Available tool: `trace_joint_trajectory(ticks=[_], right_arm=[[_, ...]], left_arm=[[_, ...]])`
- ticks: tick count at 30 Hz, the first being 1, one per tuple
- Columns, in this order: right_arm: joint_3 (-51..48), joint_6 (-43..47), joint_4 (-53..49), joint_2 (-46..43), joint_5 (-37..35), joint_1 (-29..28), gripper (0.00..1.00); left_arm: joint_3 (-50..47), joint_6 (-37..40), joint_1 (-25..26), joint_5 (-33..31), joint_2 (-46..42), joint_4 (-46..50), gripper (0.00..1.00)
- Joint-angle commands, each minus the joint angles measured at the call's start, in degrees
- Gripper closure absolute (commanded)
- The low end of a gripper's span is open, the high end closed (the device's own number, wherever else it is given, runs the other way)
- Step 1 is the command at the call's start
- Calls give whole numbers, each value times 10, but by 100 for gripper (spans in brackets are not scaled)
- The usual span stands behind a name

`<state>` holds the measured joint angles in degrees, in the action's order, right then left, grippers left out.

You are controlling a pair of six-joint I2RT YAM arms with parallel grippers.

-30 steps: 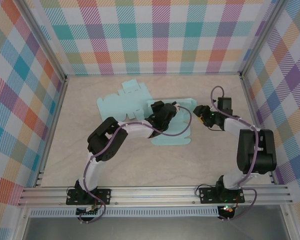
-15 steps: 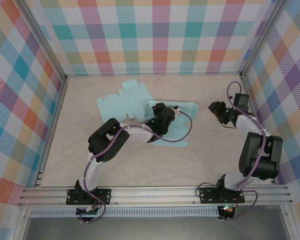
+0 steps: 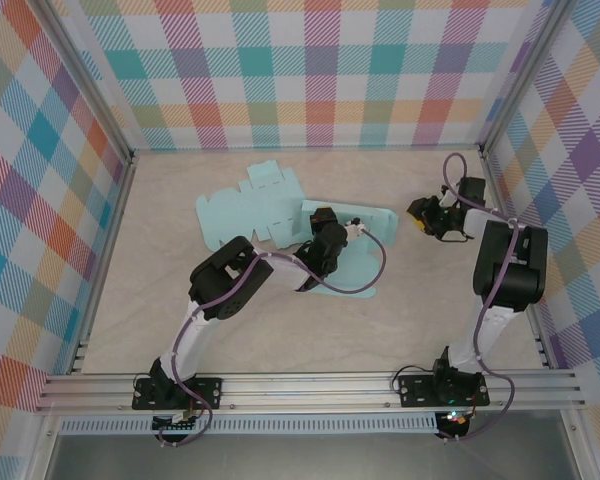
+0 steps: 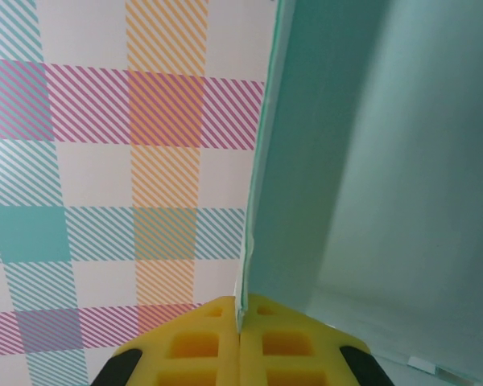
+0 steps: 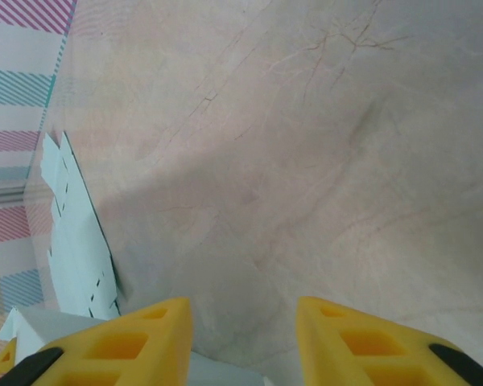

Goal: Fold the paper box

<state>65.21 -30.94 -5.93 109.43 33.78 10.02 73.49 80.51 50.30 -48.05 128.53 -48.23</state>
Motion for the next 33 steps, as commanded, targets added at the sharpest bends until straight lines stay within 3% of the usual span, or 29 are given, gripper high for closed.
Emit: trace_joint_trajectory(ticks=[1,12,20,33], right_arm=[[15,16,3,13,47,-11,61],[13,37,-1,4,35,-18,60],[16,41,15,16,58,-18,60],[-50,31,40,-17,72,-26,61]], left_arm=[[-9,16,8,7,-1,-58,100],[-5,9,8,10,0,-129,100],[-51,93,9,40,33,-259,100],[-53,127,9,54,56,-287,100]])
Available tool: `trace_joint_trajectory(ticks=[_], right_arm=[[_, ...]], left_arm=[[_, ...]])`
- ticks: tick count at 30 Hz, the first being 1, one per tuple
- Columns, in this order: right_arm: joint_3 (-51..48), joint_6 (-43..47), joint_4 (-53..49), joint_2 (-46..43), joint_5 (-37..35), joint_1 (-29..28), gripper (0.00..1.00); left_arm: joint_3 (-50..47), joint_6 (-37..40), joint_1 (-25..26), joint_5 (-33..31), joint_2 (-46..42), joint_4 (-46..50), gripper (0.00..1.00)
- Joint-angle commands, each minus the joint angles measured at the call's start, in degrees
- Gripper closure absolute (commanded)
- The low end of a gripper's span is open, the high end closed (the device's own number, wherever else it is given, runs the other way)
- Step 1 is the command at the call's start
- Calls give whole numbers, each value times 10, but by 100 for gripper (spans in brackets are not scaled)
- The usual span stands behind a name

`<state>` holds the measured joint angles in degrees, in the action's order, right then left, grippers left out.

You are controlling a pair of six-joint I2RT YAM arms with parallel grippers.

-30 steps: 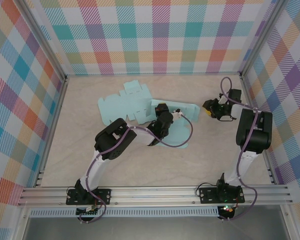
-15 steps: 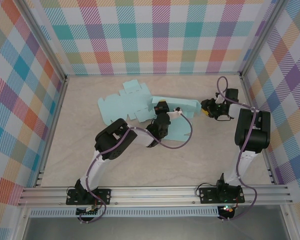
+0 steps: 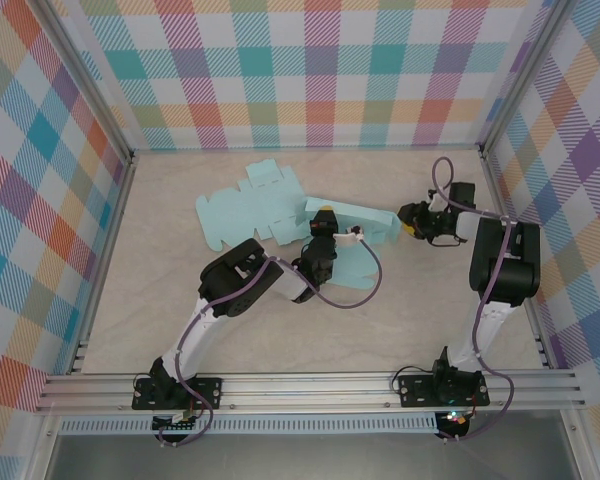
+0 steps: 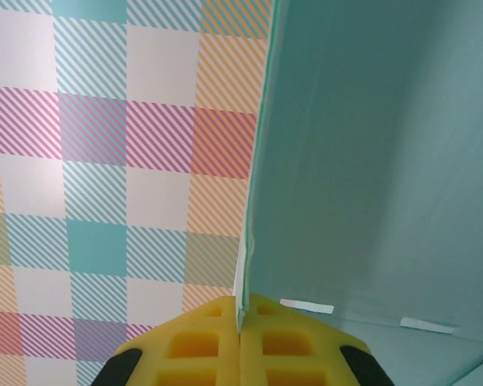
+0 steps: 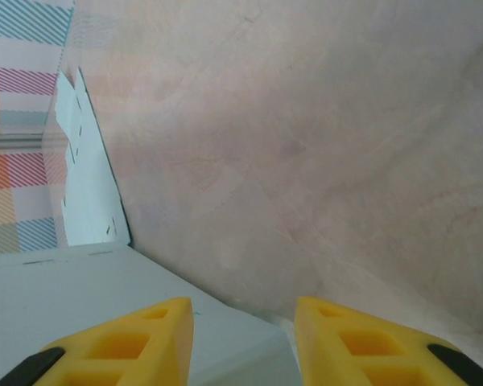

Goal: Fold the paper box

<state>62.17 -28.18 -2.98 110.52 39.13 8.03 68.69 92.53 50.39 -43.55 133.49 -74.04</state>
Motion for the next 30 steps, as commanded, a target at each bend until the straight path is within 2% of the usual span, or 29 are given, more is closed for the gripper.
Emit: trace_joint_trajectory(ticks=[1,10,18,22,26,30], right_arm=[[-27,3,13,-35,19,-7,62],[-77,12,12,-85,0,-28,61],[-90,28,-10,-102,-30,-43,61],[-100,29,-45,-139,-78,-43,61],[-107,24,-80,-200,-121,-43,56],[-117,13,-109,-271,-174,-46,46]], left_arm=[[-4,6,8,10,7,-29,100],[-1,3,7,8,14,-27,100],[-21,18,4,36,12,-29,100],[-23,24,0,41,8,-29,100],[-22,28,0,43,7,-29,100],[-22,27,0,41,9,-30,100]])
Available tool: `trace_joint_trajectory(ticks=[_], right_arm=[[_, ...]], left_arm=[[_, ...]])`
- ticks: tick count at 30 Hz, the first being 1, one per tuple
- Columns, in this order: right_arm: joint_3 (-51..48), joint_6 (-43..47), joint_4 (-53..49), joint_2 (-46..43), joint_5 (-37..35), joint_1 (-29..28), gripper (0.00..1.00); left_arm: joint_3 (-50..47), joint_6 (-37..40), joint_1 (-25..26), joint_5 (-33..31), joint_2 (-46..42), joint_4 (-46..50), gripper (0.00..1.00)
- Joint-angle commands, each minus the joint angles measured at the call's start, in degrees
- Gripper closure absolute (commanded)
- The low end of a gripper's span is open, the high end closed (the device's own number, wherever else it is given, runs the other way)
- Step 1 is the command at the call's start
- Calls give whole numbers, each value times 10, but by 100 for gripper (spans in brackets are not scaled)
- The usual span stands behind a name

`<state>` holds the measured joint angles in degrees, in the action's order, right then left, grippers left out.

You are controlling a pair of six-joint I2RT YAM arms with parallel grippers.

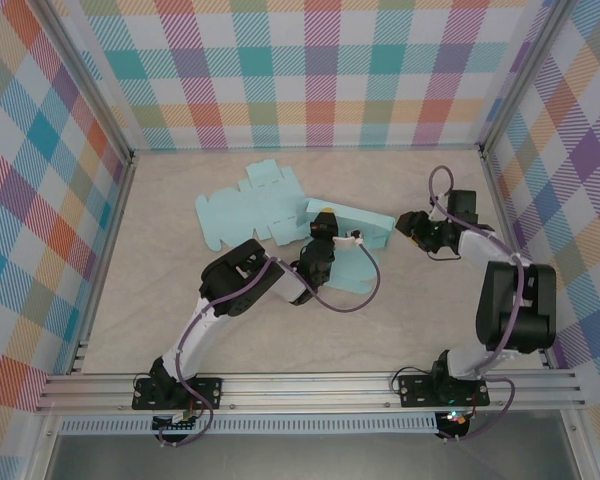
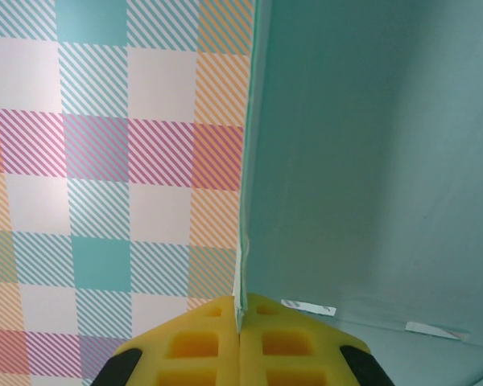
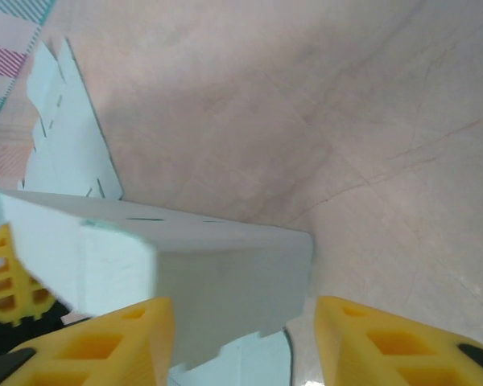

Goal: Fold the paper box

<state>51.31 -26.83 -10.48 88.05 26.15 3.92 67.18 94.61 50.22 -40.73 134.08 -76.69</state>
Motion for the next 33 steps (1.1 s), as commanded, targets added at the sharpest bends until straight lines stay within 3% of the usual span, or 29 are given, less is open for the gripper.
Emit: trace_joint_trajectory(ticks=[1,5,9,23,33], right_arm=[[-9,-1,-41,-61,-59,-8,44],[10,10,-81,-93,-106,-23,33],[35,26,-103,-69,-131,-37,24],[80,50,-77,55,-145,-76,18],[49,23,47,89,-92,-88,16]], left_arm=[[-6,6,2,13,5,-4,100],[-2,4,2,11,8,-5,100],[-2,2,2,11,7,-5,100],[0,3,3,11,7,-5,100],[-6,3,8,14,12,-6,100]])
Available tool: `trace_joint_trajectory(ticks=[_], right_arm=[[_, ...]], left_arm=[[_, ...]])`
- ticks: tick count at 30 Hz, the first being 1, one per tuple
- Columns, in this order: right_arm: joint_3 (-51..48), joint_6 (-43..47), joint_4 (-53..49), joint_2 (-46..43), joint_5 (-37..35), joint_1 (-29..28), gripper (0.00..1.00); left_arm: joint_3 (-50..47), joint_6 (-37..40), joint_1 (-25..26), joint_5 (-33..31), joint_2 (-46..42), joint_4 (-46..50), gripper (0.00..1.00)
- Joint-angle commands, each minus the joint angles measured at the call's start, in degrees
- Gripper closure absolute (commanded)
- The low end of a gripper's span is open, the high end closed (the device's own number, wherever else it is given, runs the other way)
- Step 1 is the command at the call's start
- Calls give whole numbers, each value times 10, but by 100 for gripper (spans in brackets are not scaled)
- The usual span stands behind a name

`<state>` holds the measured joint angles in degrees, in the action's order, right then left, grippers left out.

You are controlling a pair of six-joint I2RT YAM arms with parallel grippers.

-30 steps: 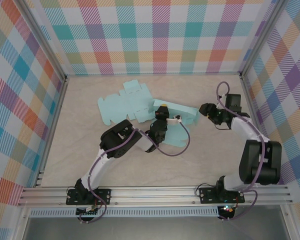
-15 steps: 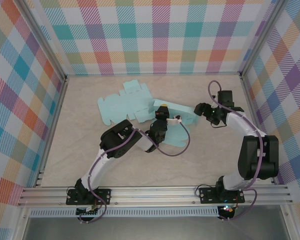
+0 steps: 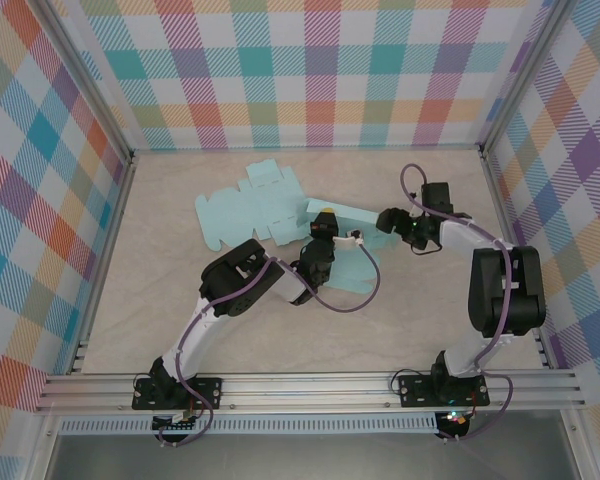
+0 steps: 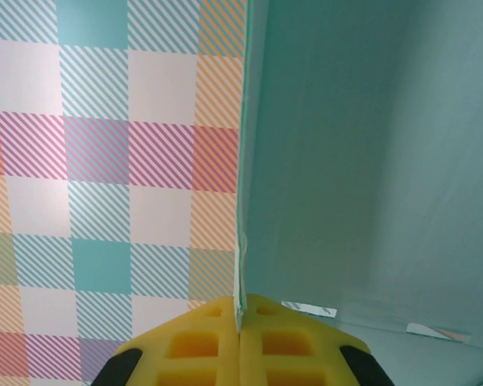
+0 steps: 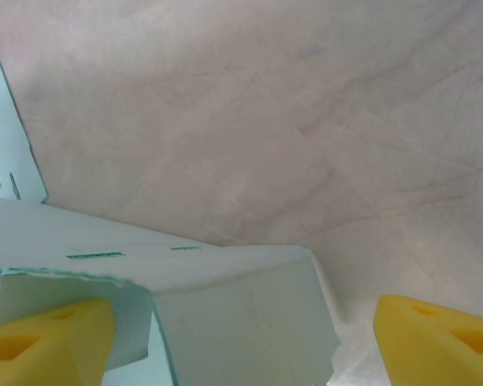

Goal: Fold the paper box

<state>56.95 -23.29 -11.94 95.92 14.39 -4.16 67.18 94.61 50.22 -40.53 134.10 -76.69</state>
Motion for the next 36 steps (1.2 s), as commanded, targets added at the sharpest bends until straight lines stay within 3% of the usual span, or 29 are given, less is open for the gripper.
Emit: trace_joint_trajectory(ticks=[1,4,10,21,24,30,36], right_arm=[[-10,-16,67,11,22,-7,17],[-18,-21,67,8,6,-7,23],[-43,-12,2,-45,-41,-7,21],[-67,-8,-54,-148,-47,3,23],[-58,-10,-51,-163,-47,25,29],[-13,-16,-69,-107,-51,92,40],[53,14,-16,24,47,105,44]], left_arm=[[-7,3,9,12,12,-6,100],[-8,7,10,8,17,-6,100],[-7,9,9,2,18,-8,100],[-15,16,9,5,23,-9,100],[-14,16,8,6,23,-9,100],[-12,17,9,8,23,-9,100],[-9,21,9,10,28,-9,100]])
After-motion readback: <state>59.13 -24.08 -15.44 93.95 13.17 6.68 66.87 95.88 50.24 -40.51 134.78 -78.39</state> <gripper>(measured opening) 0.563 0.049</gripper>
